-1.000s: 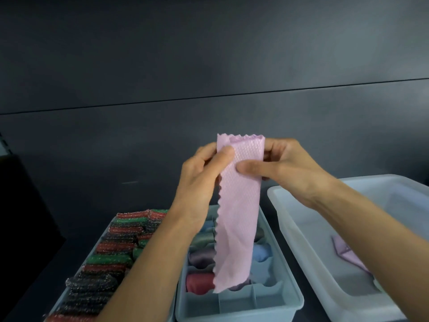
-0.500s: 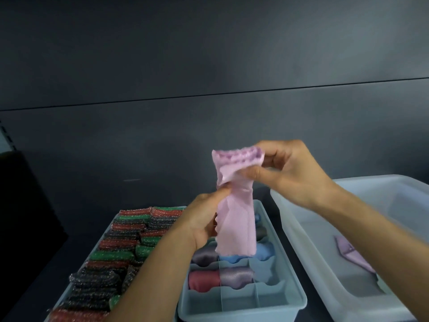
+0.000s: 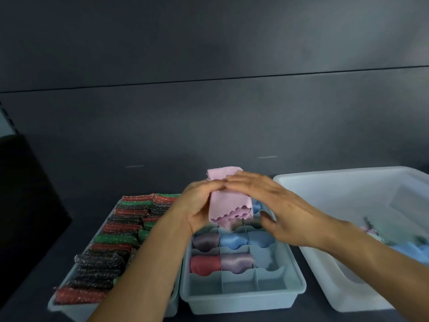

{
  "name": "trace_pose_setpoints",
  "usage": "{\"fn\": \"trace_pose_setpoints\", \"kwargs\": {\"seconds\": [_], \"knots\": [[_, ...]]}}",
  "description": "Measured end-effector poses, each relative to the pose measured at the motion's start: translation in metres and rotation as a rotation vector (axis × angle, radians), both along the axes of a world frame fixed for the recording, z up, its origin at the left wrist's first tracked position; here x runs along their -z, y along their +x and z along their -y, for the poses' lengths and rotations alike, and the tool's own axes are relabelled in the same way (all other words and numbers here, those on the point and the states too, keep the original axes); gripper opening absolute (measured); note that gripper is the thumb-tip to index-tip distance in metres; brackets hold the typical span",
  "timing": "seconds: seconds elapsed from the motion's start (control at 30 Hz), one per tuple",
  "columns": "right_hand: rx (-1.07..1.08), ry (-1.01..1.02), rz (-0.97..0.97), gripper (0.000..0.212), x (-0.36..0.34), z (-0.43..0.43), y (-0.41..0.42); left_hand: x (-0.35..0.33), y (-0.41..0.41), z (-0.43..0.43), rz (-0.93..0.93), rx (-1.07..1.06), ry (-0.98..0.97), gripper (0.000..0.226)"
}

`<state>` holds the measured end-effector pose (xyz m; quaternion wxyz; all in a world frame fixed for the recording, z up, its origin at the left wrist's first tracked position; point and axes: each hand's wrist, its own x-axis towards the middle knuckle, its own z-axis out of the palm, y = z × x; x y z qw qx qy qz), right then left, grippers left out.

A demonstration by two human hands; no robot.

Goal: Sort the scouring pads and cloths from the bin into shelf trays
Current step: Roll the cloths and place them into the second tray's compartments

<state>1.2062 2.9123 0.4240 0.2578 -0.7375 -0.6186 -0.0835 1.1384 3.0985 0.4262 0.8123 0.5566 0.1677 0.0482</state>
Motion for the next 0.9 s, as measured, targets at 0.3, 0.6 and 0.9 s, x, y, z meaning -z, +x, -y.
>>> {"fn": "trace_pose_setpoints", "kwargs": {"seconds": [0.3,0.6,0.9], "knots": [[0.162,0.568,-0.974,0.004,-0.003,-0.019,0.002,0.005,-0.005,0.009,0.063,0.154,0.132,0.090],[0.049,0.580,-1.234,0.027,0.001,-0.015,0.006,0.000,-0.010,0.023,0.332,-0.071,0.284,0.018],[0.140,0.518,-0.870,0.049,-0.003,-0.012,0.003,-0.002,-0.014,0.024,0.114,0.110,0.211,0.040]]}}
